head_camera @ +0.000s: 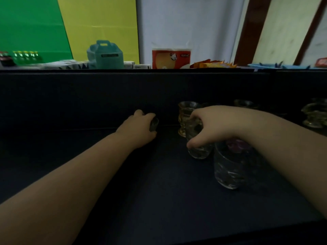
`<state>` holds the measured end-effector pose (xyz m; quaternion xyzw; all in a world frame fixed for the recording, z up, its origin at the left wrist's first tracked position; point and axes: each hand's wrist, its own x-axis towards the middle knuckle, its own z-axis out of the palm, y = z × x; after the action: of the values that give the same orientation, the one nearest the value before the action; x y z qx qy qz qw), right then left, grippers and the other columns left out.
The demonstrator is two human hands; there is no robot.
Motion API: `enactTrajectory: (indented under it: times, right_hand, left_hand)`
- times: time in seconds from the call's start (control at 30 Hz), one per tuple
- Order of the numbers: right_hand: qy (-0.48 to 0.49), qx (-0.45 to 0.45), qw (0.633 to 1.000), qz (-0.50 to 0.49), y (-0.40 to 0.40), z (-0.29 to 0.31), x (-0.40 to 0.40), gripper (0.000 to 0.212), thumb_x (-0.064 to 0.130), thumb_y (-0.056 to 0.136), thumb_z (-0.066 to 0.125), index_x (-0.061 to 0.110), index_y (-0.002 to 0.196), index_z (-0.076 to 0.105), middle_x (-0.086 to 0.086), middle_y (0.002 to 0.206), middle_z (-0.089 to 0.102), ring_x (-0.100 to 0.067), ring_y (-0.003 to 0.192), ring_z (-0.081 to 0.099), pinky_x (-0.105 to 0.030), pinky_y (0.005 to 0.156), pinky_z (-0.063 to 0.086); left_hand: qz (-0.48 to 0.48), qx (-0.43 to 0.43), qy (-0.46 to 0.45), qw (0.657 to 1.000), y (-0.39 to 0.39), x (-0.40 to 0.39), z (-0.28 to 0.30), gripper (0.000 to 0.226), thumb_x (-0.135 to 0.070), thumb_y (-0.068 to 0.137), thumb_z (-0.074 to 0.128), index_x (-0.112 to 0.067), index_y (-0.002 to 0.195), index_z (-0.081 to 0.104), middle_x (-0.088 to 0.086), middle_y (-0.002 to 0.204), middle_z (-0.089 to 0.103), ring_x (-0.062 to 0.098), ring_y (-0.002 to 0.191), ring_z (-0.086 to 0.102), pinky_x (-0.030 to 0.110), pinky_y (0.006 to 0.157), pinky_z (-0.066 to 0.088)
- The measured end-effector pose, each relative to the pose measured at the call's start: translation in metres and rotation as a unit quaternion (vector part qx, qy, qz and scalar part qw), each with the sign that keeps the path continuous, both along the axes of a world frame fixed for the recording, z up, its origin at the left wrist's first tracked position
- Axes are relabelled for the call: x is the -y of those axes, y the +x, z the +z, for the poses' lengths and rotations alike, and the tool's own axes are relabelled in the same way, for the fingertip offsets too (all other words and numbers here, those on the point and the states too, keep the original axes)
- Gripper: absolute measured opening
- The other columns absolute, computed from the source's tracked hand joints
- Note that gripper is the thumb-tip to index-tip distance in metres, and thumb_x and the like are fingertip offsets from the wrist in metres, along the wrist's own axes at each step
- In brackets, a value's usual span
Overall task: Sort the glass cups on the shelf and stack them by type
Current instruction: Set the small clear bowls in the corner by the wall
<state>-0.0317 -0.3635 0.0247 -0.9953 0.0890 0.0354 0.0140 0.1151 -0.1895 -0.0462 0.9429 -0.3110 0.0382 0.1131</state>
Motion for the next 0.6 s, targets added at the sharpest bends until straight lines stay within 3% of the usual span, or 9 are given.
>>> enactTrajectory:
  times: [0.13,0.3,0.4,0.5,0.6]
  right_hand:
    - [0.038,0.036,0.999,-0.014,0.0,0.0,-0.005,0.099,0.071,0.065,0.076,0.022,0.146,0.045,0.003,0.136,0.055,-0.017,0.113,0.057,-0.032,0.09,0.052]
    - [0.104,0.133,0.985,-0.013,-0.004,0.009,-0.009,0.076,0.073,0.063,0.075,0.031,0.124,0.059,0.012,0.103,0.064,-0.006,0.088,0.061,-0.028,0.072,0.052]
    - [0.107,0.196,0.975,-0.013,-0.023,0.018,-0.001,0.072,0.071,0.068,0.072,0.03,0.126,0.059,0.017,0.093,0.058,-0.003,0.081,0.056,-0.025,0.065,0.046]
    - [0.102,0.271,0.957,-0.024,-0.049,0.027,0.017,0.079,0.071,0.071,0.07,0.029,0.136,0.055,0.022,0.099,0.053,-0.002,0.084,0.053,-0.022,0.065,0.039]
    - [0.095,0.309,0.945,-0.044,-0.079,0.036,0.041,0.085,0.075,0.071,0.067,0.03,0.142,0.051,0.011,0.115,0.058,-0.009,0.096,0.056,-0.023,0.068,0.041]
  left_hand:
    - [-0.023,-0.032,-0.036,0.999,-0.017,-0.009,0.011,0.072,-0.041,0.082,0.071,-0.034,0.145,0.037,0.001,0.14,0.037,0.018,0.113,0.05,0.033,0.091,0.047]
    - [-0.05,0.035,-0.139,0.988,-0.049,-0.019,0.028,0.071,-0.045,0.078,0.073,-0.036,0.141,0.043,-0.005,0.135,0.041,0.015,0.111,0.052,0.029,0.092,0.045]
    - [-0.07,0.064,-0.166,0.981,-0.067,-0.02,0.036,0.068,-0.045,0.079,0.071,-0.034,0.14,0.045,-0.005,0.134,0.043,0.014,0.11,0.053,0.03,0.091,0.046]
    - [-0.074,0.075,-0.191,0.976,-0.084,-0.013,0.045,0.068,-0.043,0.081,0.071,-0.033,0.142,0.043,-0.005,0.135,0.042,0.012,0.109,0.05,0.028,0.088,0.043]
    - [-0.083,0.087,-0.216,0.969,-0.106,0.002,0.054,0.067,-0.042,0.081,0.071,-0.032,0.142,0.045,-0.005,0.134,0.043,0.009,0.105,0.048,0.026,0.086,0.04]
